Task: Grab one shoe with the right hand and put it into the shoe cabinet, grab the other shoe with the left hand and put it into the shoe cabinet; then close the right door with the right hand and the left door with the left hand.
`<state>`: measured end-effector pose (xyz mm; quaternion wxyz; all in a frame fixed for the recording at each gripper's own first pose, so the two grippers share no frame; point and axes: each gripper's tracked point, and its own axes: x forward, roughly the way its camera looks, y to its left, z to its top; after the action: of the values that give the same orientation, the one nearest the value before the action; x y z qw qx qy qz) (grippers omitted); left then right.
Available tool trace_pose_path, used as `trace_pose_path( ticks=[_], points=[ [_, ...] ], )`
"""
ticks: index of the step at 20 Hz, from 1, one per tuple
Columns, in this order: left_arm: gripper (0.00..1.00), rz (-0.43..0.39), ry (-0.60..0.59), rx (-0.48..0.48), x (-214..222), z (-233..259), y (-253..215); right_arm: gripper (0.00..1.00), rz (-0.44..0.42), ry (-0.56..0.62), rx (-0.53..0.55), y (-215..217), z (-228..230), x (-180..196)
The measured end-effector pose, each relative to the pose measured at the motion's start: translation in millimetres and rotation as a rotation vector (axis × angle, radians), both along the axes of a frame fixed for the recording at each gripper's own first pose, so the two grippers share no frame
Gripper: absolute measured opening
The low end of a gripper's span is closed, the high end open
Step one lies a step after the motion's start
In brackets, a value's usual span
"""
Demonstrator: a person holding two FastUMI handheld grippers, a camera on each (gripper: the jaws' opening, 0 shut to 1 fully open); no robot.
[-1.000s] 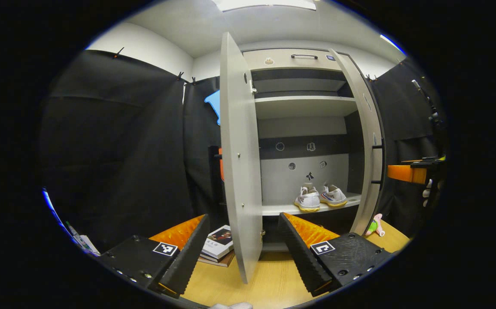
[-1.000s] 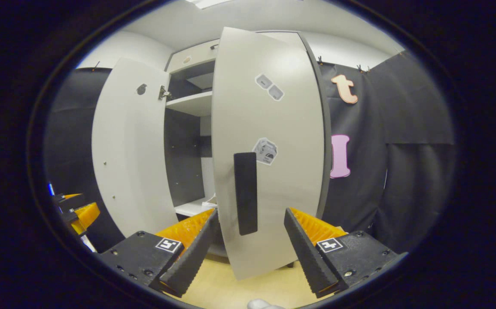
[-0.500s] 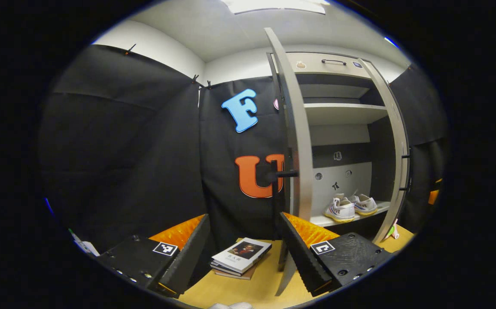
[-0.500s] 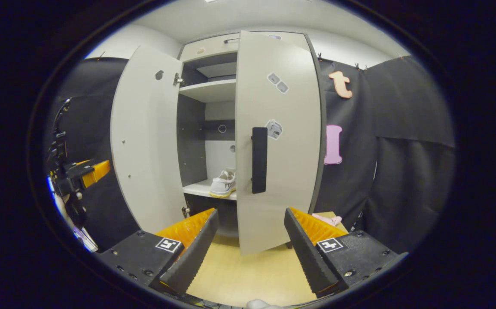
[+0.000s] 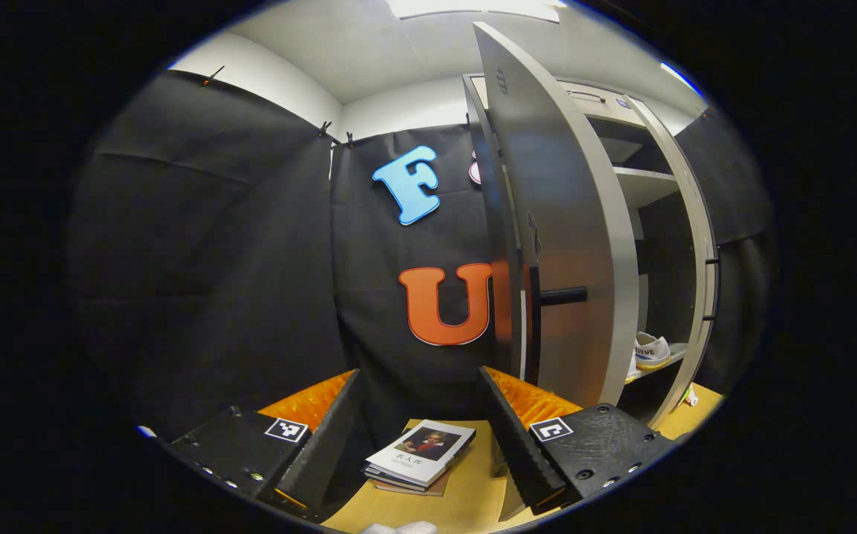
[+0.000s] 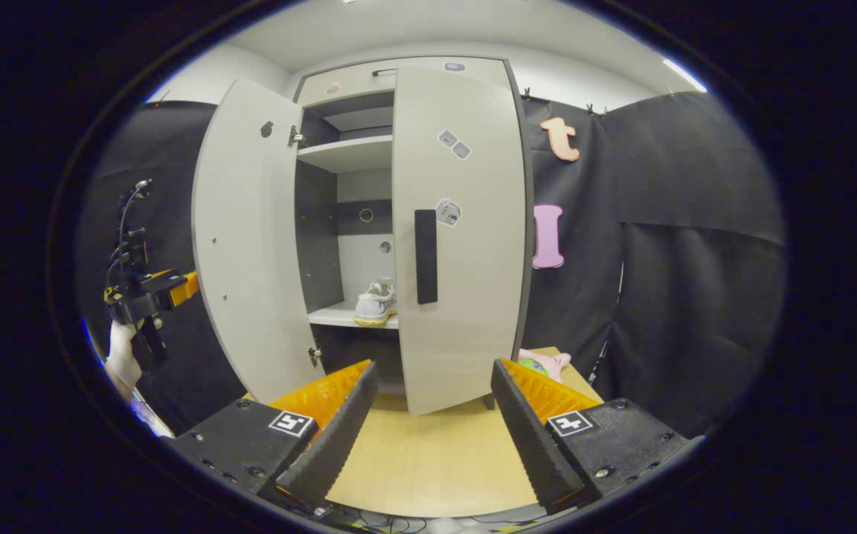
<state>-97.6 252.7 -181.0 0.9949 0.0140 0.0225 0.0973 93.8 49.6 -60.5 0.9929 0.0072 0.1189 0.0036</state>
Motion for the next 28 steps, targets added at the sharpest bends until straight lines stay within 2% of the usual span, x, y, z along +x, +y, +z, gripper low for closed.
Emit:
trace_pose_path(
  ticks=[5,8,17,19,20,28],
  points=[
    [0.88,-0.037,-0.014,0.034,2,2,-16,0.99,0.019,-0.001,-0.007,11,2,3],
    [0.87,-0.080,-0.011,-0.031,3,0,-41,0.99,0.032,-0.014,-0.008,17,5,5],
    [0.87,-0.252,-0.016,-0.065,22,3,-133,1.00,0.022,-0.006,-0.012,6,6,7],
    [0.88,-0.268,-0.003,-0.058,27,0,-149,1.00,0.011,-0.008,-0.023,-2,7,6],
    [0.94,-0.286,-0.005,-0.065,27,0,-158,1.00,0.007,-0.009,-0.026,-5,7,6],
    [0.95,-0.280,0.013,-0.073,8,1,-171,1.00,-0.016,-0.030,0.008,-19,15,4]
  ],
)
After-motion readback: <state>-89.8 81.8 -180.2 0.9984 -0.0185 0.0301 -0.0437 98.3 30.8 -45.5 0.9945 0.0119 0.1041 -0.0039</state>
